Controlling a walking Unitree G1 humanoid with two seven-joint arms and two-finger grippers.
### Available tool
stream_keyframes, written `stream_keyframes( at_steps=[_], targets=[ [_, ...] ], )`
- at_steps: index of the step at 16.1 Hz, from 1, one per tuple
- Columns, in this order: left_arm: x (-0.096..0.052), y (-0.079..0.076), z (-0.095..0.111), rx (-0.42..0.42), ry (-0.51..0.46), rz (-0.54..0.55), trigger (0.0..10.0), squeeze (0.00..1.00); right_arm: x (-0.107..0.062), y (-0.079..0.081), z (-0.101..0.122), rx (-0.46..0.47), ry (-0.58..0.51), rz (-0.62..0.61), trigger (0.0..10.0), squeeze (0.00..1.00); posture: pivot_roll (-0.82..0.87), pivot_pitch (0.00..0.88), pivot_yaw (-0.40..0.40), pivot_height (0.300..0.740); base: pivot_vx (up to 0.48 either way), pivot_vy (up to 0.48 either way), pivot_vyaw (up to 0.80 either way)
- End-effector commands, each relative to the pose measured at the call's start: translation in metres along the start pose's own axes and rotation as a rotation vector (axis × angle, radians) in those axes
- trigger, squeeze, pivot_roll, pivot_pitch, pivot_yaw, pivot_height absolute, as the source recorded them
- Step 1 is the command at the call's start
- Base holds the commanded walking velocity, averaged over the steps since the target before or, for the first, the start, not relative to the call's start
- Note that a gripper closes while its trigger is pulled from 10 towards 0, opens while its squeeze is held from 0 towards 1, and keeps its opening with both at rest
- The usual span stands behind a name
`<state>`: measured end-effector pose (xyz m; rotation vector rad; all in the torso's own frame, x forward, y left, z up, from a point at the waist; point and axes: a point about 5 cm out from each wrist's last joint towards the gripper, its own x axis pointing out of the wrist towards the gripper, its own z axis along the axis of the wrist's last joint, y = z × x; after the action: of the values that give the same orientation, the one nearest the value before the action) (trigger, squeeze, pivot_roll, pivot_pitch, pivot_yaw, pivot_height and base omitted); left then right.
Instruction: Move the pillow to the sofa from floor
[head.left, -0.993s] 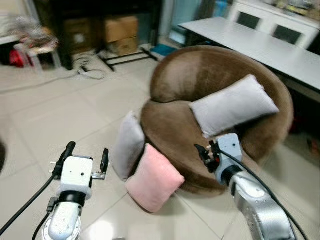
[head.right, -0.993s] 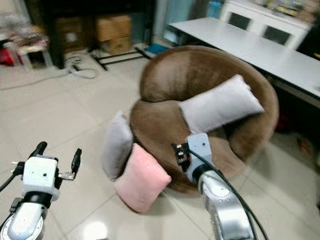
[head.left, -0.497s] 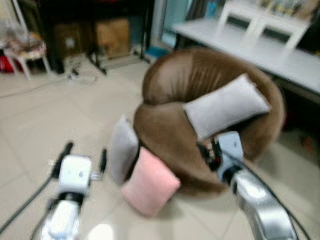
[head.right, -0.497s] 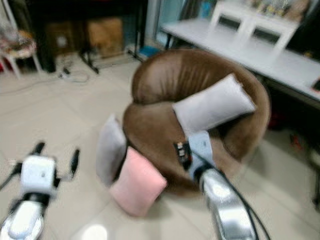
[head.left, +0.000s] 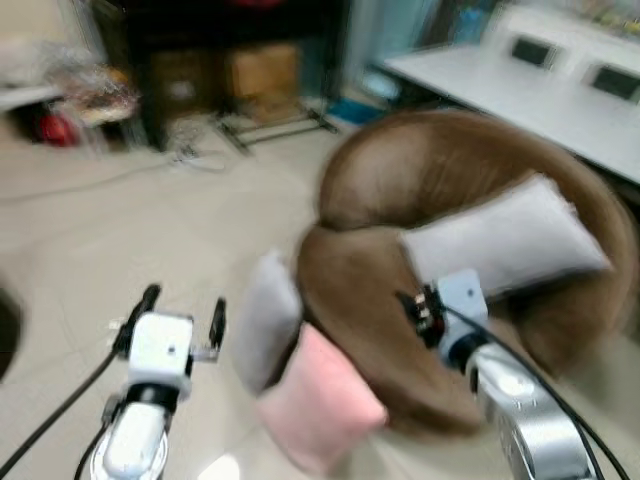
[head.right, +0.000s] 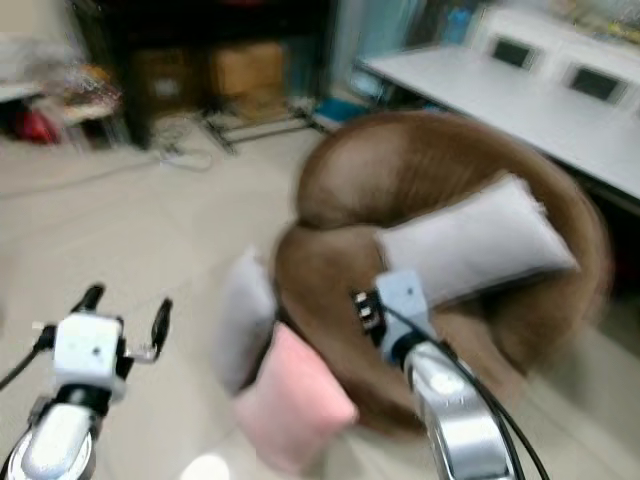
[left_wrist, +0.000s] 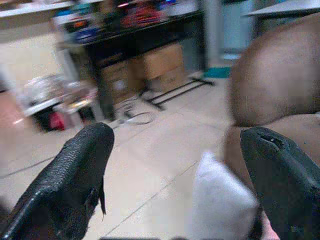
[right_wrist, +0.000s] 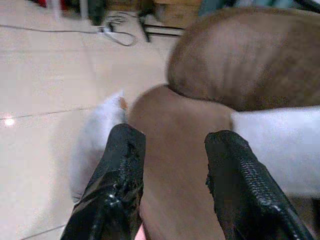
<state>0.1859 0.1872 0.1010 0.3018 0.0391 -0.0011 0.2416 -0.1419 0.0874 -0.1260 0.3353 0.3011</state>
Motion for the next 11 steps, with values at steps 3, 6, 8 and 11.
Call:
stream_keyframes(
  at_steps=[3, 6, 8, 11],
  targets=[
    [-0.002, 0.005, -0.001, 0.018, 0.008, 0.011, 10.0, 0.26, 0.004, -0.003, 0.007, 0.025, -0.030, -0.053, 10.0, 0.00, -0.02, 0.000, -0.109, 0.740, 0.316, 0.000, 0.00],
    [0.001, 0.004, -0.001, 0.044, 0.004, 0.001, 10.0, 0.26, 0.001, -0.013, 0.004, 0.029, -0.046, -0.107, 10.0, 0.00, -0.02, 0.000, -0.100, 0.740, 0.298, 0.000, 0.00],
    [0.005, 0.004, -0.001, 0.067, -0.012, 0.004, 10.0, 0.24, 0.002, -0.020, -0.002, 0.057, -0.021, -0.163, 10.0, 0.00, -0.02, 0.000, -0.088, 0.732, 0.000, 0.000, 0.00],
    [0.011, 0.004, -0.001, 0.090, -0.026, -0.011, 10.0, 0.25, 0.001, -0.022, -0.001, 0.101, -0.047, -0.184, 10.0, 0.00, -0.03, 0.000, -0.061, 0.707, 0.000, 0.000, 0.00]
  ],
)
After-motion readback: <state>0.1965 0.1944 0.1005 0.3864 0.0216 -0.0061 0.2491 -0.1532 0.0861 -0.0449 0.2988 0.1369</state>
